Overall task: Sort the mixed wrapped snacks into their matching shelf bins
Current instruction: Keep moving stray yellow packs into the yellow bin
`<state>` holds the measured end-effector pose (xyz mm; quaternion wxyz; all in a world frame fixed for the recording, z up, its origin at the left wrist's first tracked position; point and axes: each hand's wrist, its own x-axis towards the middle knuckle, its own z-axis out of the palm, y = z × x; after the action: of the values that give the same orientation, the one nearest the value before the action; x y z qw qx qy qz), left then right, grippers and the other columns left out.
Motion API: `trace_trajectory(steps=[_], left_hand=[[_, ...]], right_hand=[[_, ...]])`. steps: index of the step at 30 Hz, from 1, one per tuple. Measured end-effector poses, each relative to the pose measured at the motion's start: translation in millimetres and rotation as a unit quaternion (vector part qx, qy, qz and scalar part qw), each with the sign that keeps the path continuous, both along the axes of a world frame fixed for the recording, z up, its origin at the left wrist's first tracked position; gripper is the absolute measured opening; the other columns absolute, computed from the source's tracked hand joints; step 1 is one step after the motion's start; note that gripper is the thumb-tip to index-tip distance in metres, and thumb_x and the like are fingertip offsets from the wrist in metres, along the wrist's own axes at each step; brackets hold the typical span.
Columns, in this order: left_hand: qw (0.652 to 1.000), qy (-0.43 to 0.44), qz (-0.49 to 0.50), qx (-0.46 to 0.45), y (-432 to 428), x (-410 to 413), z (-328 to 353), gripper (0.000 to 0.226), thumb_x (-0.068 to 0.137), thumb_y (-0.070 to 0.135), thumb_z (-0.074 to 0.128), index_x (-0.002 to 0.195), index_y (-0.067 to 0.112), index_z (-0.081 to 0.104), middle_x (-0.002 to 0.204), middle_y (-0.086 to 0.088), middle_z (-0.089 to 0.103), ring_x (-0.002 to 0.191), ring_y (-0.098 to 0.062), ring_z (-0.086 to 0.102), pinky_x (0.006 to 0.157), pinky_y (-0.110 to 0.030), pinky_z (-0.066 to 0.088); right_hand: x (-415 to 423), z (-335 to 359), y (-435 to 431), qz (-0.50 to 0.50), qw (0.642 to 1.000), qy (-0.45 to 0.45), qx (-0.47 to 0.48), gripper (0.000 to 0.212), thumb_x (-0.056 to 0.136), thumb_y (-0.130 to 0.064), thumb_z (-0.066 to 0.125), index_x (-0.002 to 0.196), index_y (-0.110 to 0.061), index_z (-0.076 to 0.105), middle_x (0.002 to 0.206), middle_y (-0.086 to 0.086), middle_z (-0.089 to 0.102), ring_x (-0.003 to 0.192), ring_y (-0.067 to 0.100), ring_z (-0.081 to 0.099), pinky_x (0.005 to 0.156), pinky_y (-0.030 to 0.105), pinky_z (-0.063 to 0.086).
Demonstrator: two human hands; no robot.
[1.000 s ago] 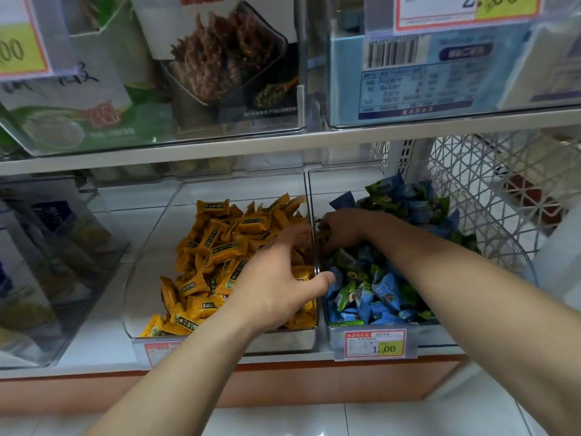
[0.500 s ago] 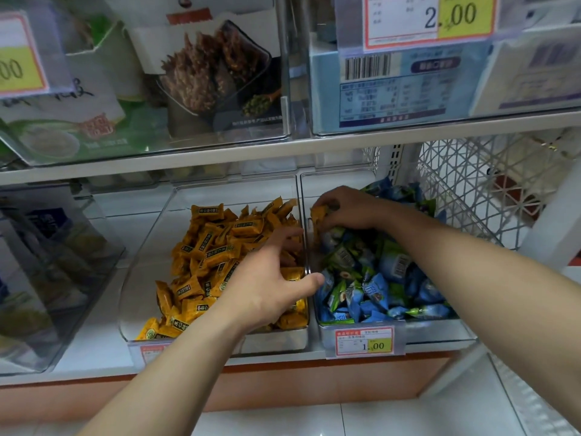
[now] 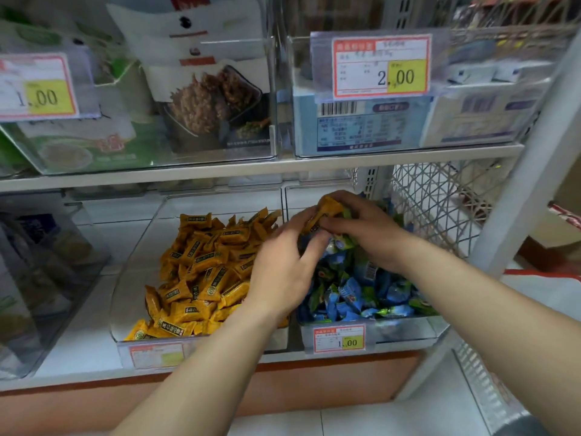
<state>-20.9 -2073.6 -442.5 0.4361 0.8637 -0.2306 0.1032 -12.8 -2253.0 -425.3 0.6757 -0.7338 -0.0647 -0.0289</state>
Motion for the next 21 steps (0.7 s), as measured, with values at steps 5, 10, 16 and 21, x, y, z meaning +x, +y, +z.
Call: trace_trajectory(steps=[5,10,16,21], left_hand=[[0.998,-0.008,0.02,-0.067,-2,7,1,0.029,0.088,0.033,0.071,0.117,0.034,0.065,0.099,0.024,0.065,0.093,0.005,0.059,0.075,0.0,0.039],[0.991,0.003,0.073,-0.114,27,16,6,0.028,0.088,0.025,0.074,0.097,0.046,0.059,0.092,0.027,0.065,0.09,0.015,0.059,0.072,-0.001,0.042],[0.985,0.07,0.106,-0.12,60,26,-1,0.024,0.086,0.019,0.075,0.104,0.029,0.064,0.097,0.016,0.066,0.091,-0.001,0.062,0.064,-0.007,0.044],[0.984,0.07,0.139,-0.088,72,27,-3,0.025,0.087,0.022,0.074,0.106,0.032,0.062,0.095,0.019,0.063,0.088,0.008,0.059,0.063,-0.002,0.04]], right_hand=[[-6,0,1,-0.049,0.999,0.011,-0.007,0.018,0.088,-0.01,0.071,0.103,-0.02,0.068,0.099,0.008,0.069,0.091,0.019,0.067,0.084,0.035,0.052],[-2,7,-35,-0.147,0.947,0.002,-0.284,0.027,0.082,-0.034,0.078,0.105,-0.026,0.065,0.1,-0.007,0.067,0.086,0.01,0.063,0.071,0.026,0.046],[0,6,-34,-0.125,0.893,-0.03,-0.431,0.038,0.089,-0.042,0.068,0.124,-0.028,0.062,0.123,-0.007,0.06,0.11,0.014,0.059,0.088,0.025,0.045],[-3,-8,9,0.048,0.9,-0.028,-0.432,0.042,0.093,-0.036,0.062,0.135,-0.032,0.056,0.131,-0.011,0.06,0.115,0.003,0.055,0.086,0.01,0.039]])
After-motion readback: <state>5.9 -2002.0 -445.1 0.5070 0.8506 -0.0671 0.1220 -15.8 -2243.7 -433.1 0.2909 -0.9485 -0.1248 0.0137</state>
